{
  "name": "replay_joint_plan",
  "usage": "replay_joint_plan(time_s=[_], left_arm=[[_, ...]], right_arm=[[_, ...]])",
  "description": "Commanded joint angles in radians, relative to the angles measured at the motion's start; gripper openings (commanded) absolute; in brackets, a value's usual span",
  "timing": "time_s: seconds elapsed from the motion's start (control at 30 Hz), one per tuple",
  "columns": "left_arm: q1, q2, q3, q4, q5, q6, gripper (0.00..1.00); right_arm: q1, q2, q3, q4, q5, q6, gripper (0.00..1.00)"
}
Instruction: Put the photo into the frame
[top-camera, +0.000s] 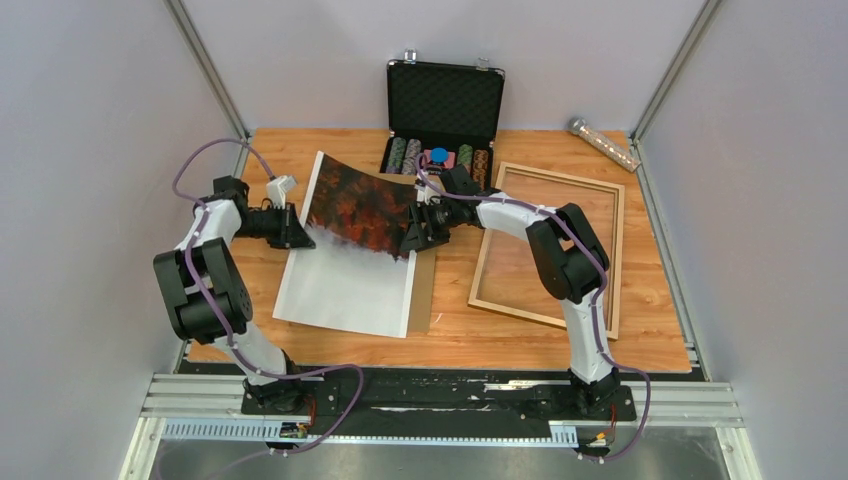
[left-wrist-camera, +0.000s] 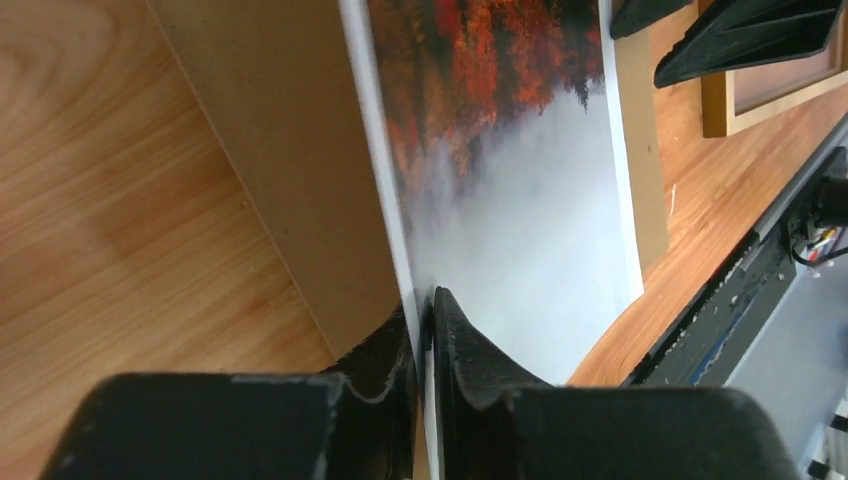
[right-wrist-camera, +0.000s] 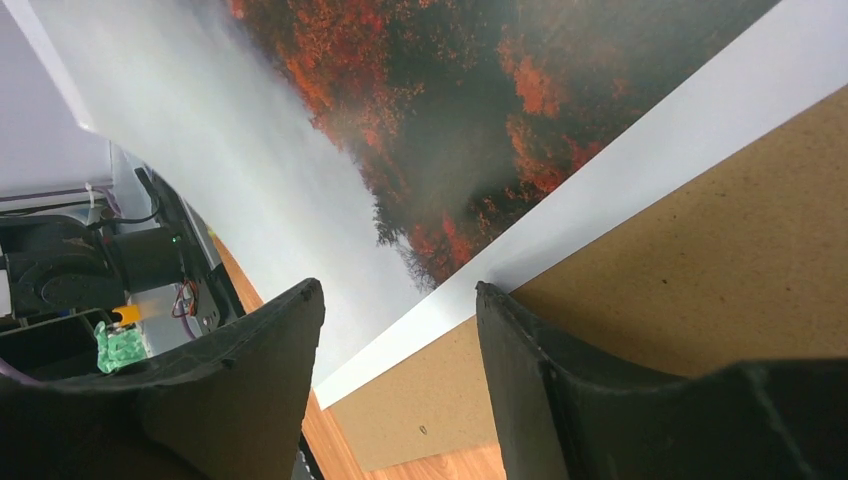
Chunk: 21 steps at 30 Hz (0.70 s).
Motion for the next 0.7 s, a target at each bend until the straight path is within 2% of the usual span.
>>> replay_joint_plan(time_s=[0.0, 0.1, 0.13, 0.43, 0.67], left_arm=[[-0.01, -0.08, 0.028, 0.035, -0.061, -0.061, 0.12], [-0.023, -0.093, 0.021, 0.045, -0.079, -0.085, 0.01], [-0.029, -0.101, 0.018, 0.051, -0.085, -0.091, 0.0], [-0.091, -0.185, 0.04, 0.071, -0.094, -0.164, 0.0], [-0.138, -0.254, 0.134, 0.068, -0.124, -0.283, 0.0]], right_arm=[[0.004, 0.003, 0.028, 0.01, 0.076, -0.026, 0.62], [0.004, -0.009, 0.034, 0.005, 0.076, -0.028, 0.65], [0.004, -0.016, 0.036, 0.001, 0.076, -0.03, 0.66], [-0.018, -0.15, 0.026, -0.027, 0.095, -0.057, 0.79], [-0.051, -0.3, 0.018, -0.045, 0.113, -0.066, 0.81]])
